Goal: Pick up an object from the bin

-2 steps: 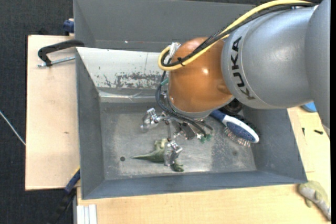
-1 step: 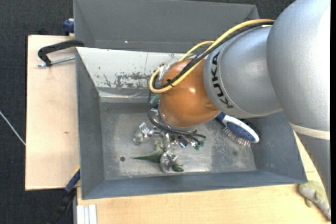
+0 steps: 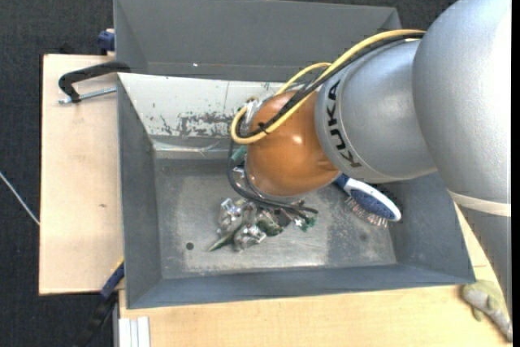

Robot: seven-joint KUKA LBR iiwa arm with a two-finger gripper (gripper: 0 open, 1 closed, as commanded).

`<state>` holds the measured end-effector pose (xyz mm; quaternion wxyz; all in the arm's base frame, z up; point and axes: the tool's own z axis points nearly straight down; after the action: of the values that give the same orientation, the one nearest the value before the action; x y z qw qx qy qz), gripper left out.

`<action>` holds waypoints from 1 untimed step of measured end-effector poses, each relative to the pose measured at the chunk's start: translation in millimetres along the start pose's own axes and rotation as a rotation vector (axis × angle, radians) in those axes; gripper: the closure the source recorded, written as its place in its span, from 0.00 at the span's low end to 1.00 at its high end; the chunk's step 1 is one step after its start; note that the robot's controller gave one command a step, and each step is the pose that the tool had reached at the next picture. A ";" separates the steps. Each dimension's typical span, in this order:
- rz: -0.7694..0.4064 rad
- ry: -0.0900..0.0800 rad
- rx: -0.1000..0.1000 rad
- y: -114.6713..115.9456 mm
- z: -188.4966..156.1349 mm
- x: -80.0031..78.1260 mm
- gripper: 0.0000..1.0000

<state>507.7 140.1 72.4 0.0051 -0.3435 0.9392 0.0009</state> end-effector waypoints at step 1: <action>-0.016 -0.003 0.004 -22.8 -117.6 -7.0 1.00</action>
Offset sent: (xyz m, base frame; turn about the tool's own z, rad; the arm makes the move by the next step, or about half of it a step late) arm 0.0158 -0.0145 0.1124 -0.0179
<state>526.7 126.5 190.2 0.0072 -0.3511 0.9363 -0.0004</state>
